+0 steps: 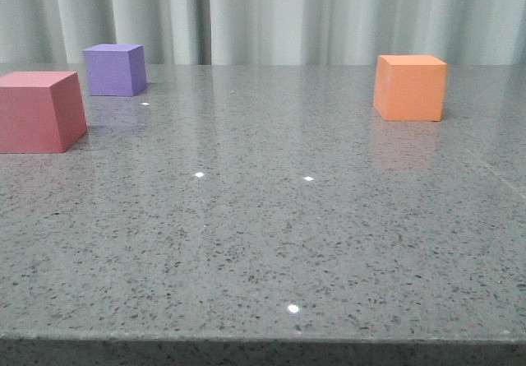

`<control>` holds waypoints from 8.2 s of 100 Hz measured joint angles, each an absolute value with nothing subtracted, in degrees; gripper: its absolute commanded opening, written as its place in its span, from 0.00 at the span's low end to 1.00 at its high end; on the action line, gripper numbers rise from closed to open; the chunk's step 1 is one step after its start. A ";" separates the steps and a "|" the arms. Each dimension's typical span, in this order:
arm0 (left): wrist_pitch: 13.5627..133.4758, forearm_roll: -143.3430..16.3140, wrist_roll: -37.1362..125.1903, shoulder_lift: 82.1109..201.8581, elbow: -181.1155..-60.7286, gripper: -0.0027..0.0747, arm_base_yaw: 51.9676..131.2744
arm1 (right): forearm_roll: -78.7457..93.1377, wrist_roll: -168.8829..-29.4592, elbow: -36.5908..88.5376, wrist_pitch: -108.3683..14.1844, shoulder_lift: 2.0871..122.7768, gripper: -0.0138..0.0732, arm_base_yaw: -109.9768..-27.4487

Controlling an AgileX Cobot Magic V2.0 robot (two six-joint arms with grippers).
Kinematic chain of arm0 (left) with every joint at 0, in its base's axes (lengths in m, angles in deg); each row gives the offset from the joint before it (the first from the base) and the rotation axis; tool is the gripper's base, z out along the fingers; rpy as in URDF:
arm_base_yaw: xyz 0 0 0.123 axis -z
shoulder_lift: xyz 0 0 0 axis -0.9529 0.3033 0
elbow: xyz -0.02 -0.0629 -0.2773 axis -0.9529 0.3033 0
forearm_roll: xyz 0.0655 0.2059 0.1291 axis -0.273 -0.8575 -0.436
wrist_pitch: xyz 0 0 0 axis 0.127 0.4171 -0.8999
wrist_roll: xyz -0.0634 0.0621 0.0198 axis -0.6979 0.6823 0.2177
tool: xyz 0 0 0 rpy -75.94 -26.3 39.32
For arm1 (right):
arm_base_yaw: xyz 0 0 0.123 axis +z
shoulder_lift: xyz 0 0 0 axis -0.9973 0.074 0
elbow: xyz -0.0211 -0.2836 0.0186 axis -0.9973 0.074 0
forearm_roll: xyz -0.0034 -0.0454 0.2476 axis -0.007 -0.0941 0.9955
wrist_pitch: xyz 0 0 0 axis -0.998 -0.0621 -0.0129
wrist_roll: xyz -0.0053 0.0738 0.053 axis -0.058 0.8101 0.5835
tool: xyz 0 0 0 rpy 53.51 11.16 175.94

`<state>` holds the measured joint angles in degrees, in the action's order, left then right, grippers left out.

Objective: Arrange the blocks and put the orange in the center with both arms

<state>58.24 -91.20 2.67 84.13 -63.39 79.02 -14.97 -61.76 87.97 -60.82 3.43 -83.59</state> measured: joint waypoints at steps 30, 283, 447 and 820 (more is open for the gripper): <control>58.24 -91.20 2.67 84.13 -63.39 0.01 79.02 | -14.97 -61.89 87.97 -62.93 3.43 0.08 -83.59; 58.24 -91.20 2.67 84.13 -63.39 0.01 79.02 | -9.35 -61.89 9.91 -20.03 90.37 0.90 -72.27; 58.24 -91.20 2.67 84.13 -63.39 0.01 79.02 | -12.20 -53.35 -21.59 -13.94 118.03 0.52 -54.55; 58.24 -91.20 2.67 84.13 -63.39 0.01 79.02 | -22.06 -59.28 54.03 -32.89 31.42 0.08 -81.01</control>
